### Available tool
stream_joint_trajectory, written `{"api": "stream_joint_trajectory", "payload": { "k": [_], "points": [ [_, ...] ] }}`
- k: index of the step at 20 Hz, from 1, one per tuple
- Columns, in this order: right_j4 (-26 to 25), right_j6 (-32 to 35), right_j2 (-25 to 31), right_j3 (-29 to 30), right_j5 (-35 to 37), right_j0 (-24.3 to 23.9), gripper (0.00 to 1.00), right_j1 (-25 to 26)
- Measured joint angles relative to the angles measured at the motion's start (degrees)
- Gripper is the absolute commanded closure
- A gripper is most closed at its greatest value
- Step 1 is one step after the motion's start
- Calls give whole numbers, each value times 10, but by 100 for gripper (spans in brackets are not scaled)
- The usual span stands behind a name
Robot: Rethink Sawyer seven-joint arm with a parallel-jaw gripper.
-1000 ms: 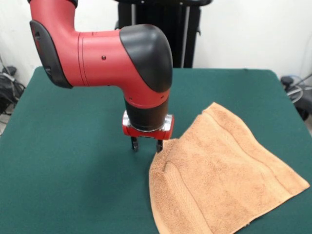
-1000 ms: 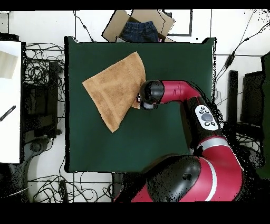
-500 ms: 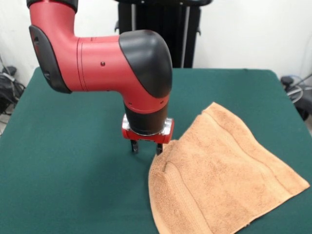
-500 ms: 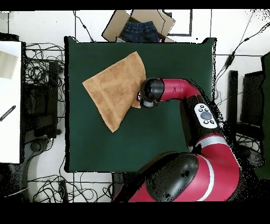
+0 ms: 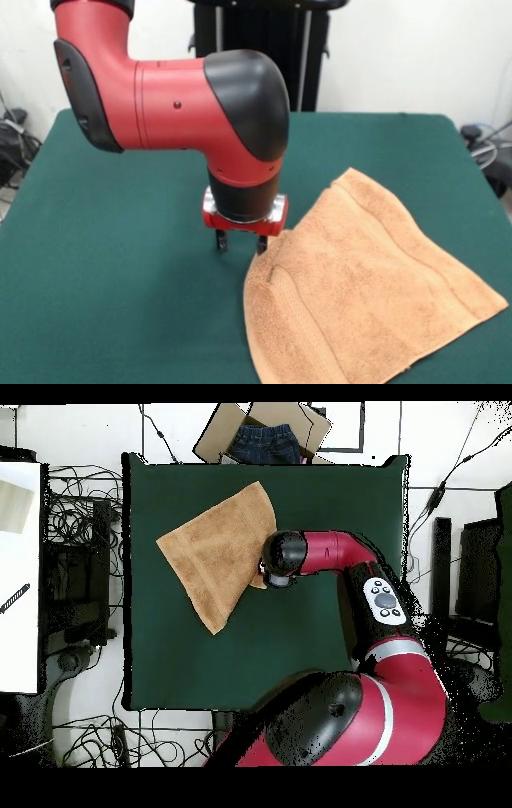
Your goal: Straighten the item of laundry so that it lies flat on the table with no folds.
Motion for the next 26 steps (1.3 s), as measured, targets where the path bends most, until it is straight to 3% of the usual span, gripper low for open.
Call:
{"api": "stream_joint_trajectory", "payload": {
  "k": [12, 26],
  "points": [
    [5, 0, -59, -4, -31, 57, 0, -9],
    [32, 0, -88, -9, -40, 75, 0, -6]
  ]
}}
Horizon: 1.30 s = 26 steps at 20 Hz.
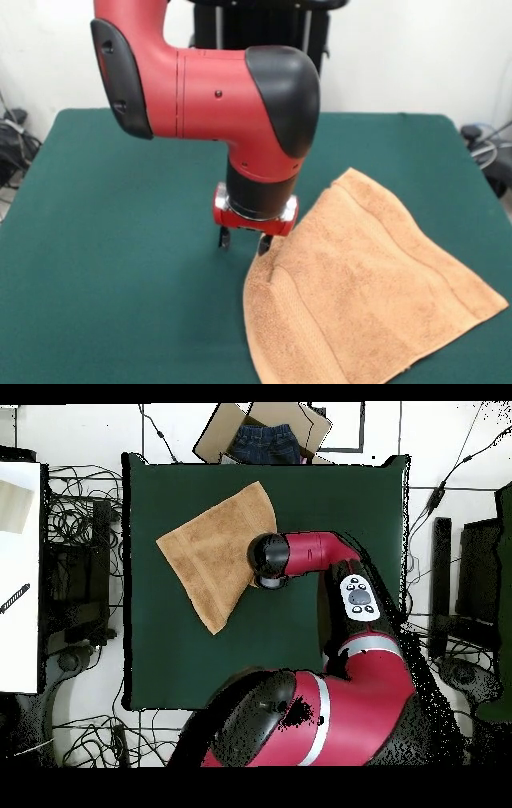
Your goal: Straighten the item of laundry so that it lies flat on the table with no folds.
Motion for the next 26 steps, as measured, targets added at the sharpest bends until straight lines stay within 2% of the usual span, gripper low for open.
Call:
{"api": "stream_joint_trajectory", "payload": {
  "k": [16, 26],
  "points": [
    [29, 0, -32, 2, -20, 23, 0, 0],
    [54, 0, -33, 5, -51, 28, 0, 0]
  ]
}}
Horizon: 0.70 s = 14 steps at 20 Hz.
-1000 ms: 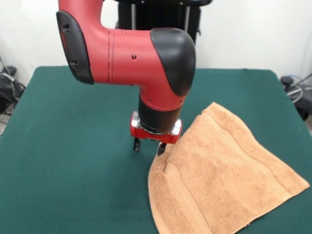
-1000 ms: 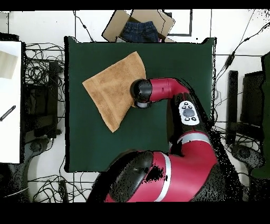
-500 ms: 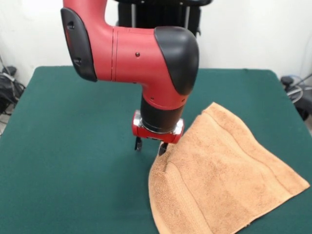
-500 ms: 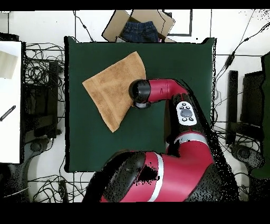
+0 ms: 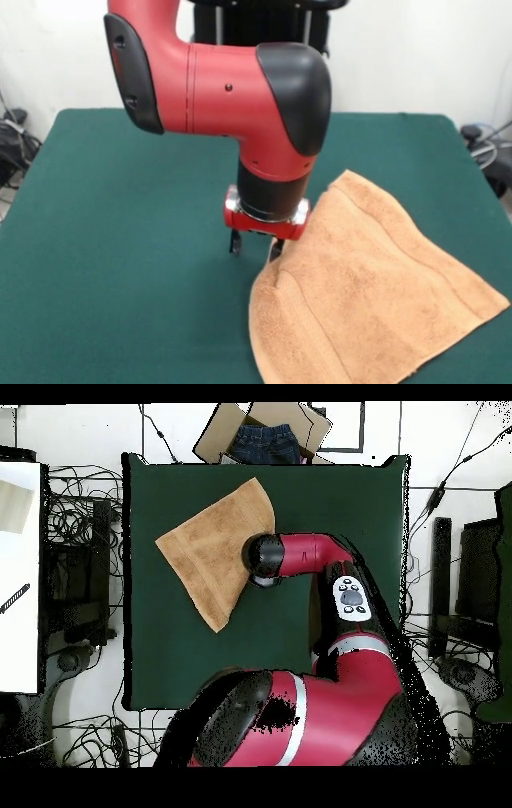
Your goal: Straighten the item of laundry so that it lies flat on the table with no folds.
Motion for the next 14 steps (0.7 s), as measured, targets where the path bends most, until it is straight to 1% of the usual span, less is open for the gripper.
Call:
{"api": "stream_joint_trajectory", "payload": {
  "k": [10, 14],
  "points": [
    [28, 0, 0, 2, -58, 12, 0, 3],
    [31, 0, -1, 1, -60, 12, 0, 4]
  ]
}}
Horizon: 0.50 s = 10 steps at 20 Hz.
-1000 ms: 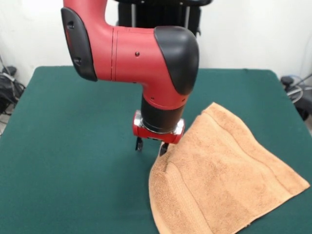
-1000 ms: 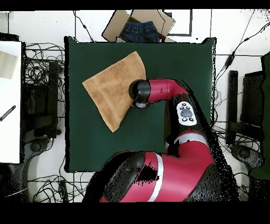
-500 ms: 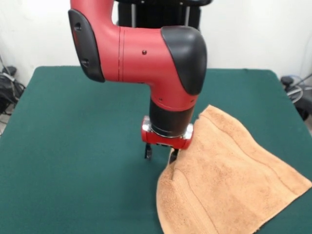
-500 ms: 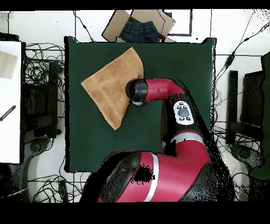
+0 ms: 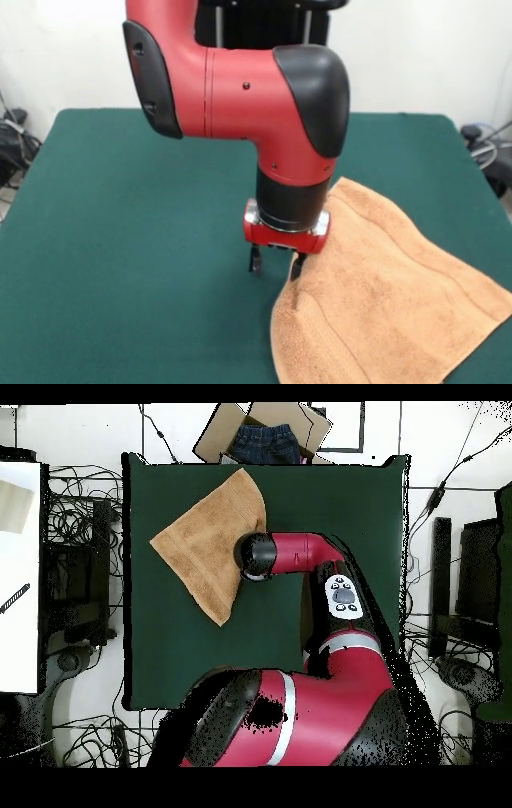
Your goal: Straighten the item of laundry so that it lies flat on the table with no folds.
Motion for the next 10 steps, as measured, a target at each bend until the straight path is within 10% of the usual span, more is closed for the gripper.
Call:
{"api": "stream_joint_trajectory", "payload": {
  "k": [1, 10],
  "points": [
    [1, 0, -1, -3, 0, 2, 100, 1],
    [15, 0, -19, -12, -11, 32, 100, 7]
  ]
}}
